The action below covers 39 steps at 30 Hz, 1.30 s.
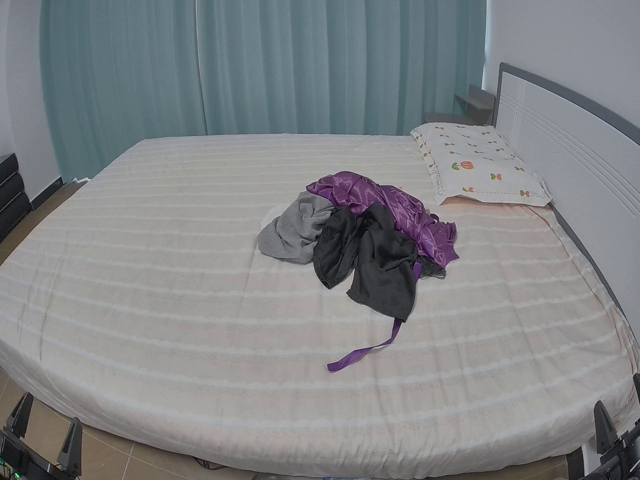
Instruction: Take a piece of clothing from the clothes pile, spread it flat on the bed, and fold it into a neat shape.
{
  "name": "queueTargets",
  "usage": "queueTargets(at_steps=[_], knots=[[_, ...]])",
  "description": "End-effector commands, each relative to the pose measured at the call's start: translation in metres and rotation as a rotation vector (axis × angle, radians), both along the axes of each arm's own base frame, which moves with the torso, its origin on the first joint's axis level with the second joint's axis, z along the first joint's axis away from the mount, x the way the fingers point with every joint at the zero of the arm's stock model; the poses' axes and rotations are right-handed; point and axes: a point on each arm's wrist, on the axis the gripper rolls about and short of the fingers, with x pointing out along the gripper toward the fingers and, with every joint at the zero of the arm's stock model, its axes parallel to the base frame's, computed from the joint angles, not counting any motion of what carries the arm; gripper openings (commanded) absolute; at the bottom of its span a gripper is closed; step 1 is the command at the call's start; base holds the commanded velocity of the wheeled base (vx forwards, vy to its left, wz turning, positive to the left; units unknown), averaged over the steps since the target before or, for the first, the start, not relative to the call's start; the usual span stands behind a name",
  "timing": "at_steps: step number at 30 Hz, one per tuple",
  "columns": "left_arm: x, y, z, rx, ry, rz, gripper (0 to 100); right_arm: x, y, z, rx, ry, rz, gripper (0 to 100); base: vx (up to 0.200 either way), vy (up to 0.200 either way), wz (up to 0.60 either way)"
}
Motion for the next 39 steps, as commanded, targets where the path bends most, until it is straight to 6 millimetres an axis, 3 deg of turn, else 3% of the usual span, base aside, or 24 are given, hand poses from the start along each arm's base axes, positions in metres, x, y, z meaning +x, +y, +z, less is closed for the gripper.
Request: queueTargets(at_steps=[1, 2, 3, 8, 10, 11, 12, 14, 22, 23, 24, 25, 26, 35, 39], knots=[[0.000, 0.000, -0.005, 0.000, 0.000, 0.000, 100, -0.009, 0.001, 0.046, 0.013, -0.133, 0.004, 100, 0.000, 0.000, 0.00], [0.000, 0.000, -0.005, 0.000, 0.000, 0.000, 100, -0.009, 0.001, 0.050, 0.014, -0.142, 0.008, 100, 0.000, 0.000, 0.00], [0.000, 0.000, -0.005, 0.000, 0.000, 0.000, 100, -0.003, 0.001, 0.070, 0.026, -0.099, 0.049, 100, 0.000, 0.000, 0.00], [0.000, 0.000, -0.005, 0.000, 0.000, -0.001, 100, 0.034, 0.003, 0.067, 0.040, 0.142, 0.110, 100, 0.000, 0.000, 0.00], [0.000, 0.000, -0.005, 0.000, 0.000, 0.000, 100, 0.061, 0.005, 0.066, 0.043, 0.245, 0.161, 100, 0.000, 0.000, 0.00], [0.000, 0.000, -0.005, 0.000, 0.000, 0.000, 100, 0.061, 0.005, 0.066, 0.043, 0.245, 0.161, 100, 0.000, 0.000, 0.00], [0.000, 0.000, -0.005, 0.000, 0.000, 0.000, 100, 0.085, 0.009, 0.068, 0.069, 0.308, 0.204, 100, 0.000, 0.000, 0.00], [0.000, 0.000, -0.005, 0.000, 0.000, 0.000, 100, 0.113, 0.016, 0.069, 0.133, 0.366, 0.222, 100, 0.000, 0.000, 0.00], [0.000, 0.000, -0.005, 0.000, 0.000, 0.000, 100, 0.224, 0.040, 0.053, 0.218, 0.410, 0.235, 100, 0.000, 0.000, 0.00], [0.000, 0.000, -0.005, 0.000, 0.000, 0.000, 100, 0.226, 0.040, 0.053, 0.221, 0.411, 0.234, 100, 0.000, 0.000, 0.00], [0.000, 0.000, -0.005, 0.000, 0.000, 0.000, 100, 0.249, 0.048, 0.051, 0.268, 0.405, 0.236, 100, 0.000, 0.000, 0.00], [0.000, 0.000, -0.005, 0.000, 0.000, 0.000, 100, 0.251, 0.048, 0.051, 0.274, 0.407, 0.238, 100, 0.000, 0.000, 0.00], [0.000, 0.000, -0.005, 0.000, 0.000, 0.000, 100, 0.272, 0.058, 0.048, 0.345, 0.421, 0.242, 100, 0.000, 0.000, 0.00], [0.000, 0.000, -0.005, 0.000, 0.000, 0.000, 100, 0.354, 0.088, 0.013, 0.484, 0.503, 0.224, 100, 0.000, 0.000, 0.00], [0.000, 0.000, -0.005, 0.000, 0.000, 0.000, 100, 0.373, 0.101, -0.003, 0.504, 0.531, 0.230, 100, 0.000, 0.000, 0.00]])
